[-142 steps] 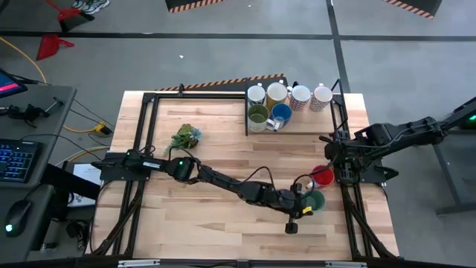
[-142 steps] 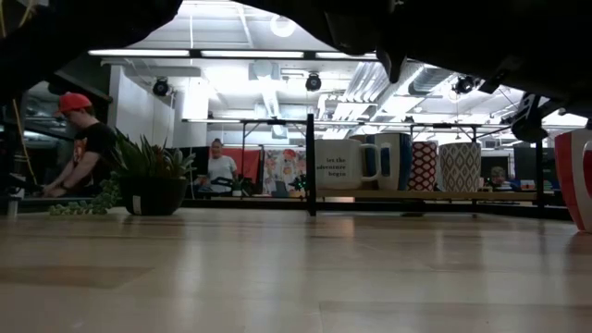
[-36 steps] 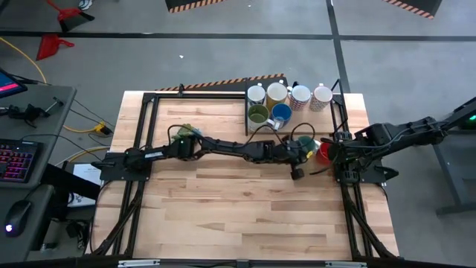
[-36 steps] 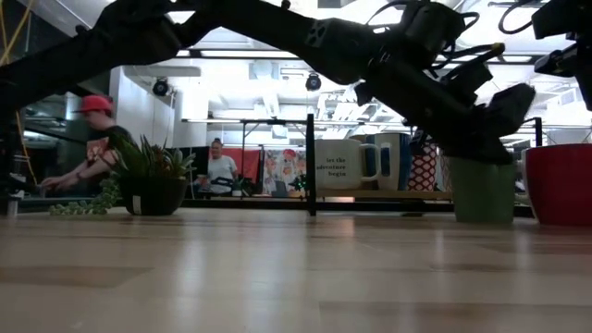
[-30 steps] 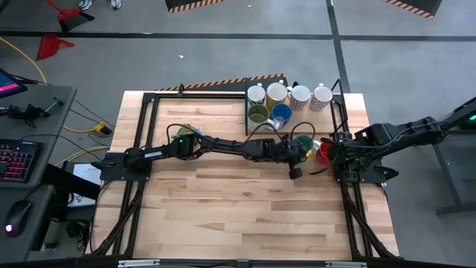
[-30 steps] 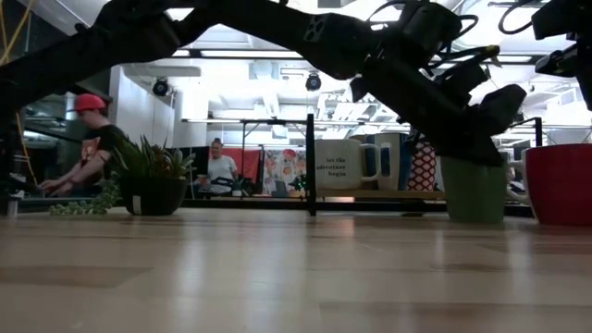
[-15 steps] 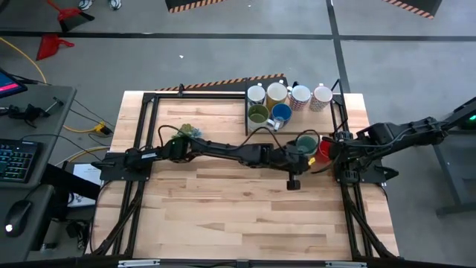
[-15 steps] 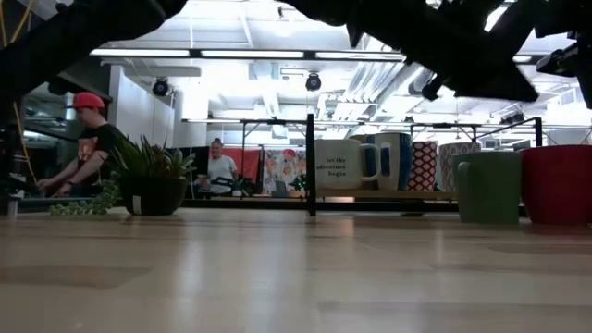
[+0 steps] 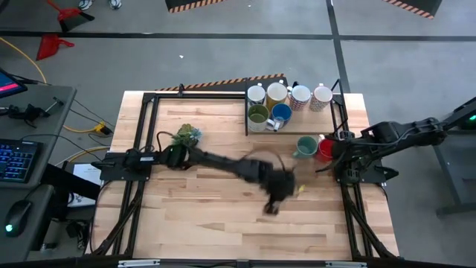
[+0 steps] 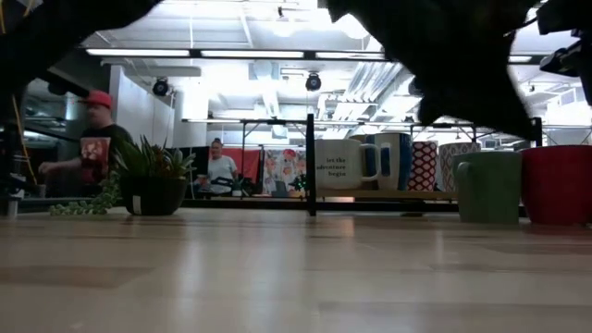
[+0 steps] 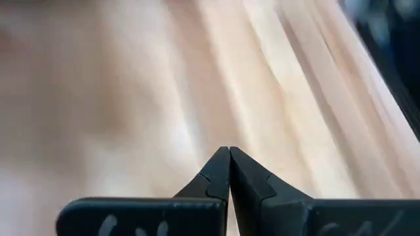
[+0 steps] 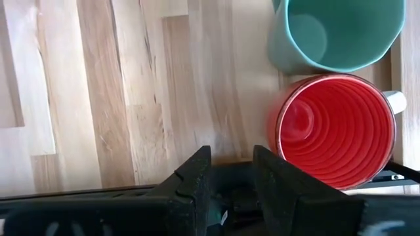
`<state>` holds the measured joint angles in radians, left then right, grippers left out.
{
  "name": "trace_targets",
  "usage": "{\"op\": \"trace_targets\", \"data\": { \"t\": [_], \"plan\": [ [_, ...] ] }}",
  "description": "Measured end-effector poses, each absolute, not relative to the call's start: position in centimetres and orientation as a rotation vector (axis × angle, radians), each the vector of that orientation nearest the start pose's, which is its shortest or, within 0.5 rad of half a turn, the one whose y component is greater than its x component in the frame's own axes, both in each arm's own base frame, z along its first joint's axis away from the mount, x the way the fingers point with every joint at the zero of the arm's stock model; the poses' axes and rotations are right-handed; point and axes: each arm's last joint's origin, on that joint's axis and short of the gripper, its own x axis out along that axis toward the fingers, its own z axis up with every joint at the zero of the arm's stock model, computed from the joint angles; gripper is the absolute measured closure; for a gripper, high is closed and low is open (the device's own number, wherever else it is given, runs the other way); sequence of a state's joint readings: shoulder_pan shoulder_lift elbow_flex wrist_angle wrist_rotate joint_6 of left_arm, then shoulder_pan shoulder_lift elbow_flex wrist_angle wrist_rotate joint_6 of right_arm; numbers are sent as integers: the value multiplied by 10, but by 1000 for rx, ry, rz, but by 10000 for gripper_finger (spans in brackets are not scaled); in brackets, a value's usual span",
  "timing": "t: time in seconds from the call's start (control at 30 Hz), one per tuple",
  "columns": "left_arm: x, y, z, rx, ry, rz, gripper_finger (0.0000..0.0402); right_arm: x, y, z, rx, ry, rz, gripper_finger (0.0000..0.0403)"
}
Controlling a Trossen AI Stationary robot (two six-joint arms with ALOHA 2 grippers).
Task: Place coffee mugs
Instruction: Put the green mug on the shelf
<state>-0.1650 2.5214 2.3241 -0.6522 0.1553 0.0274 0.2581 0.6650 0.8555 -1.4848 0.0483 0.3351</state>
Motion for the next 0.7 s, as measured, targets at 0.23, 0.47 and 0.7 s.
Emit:
{"op": "trace_targets", "data": {
  "t": [0.23,0.47,0.7],
  "plan": [
    [485,-148,181,165,1324,-400,401,58,14,281,154,1231,-65,308],
    [439,-131,211,341,1574,-449,401,63,13,287,259,1066,-167,308],
    [381,-68,255,261,1461,-325,401,71,15,280,298,1024,-164,308]
  ]
}}
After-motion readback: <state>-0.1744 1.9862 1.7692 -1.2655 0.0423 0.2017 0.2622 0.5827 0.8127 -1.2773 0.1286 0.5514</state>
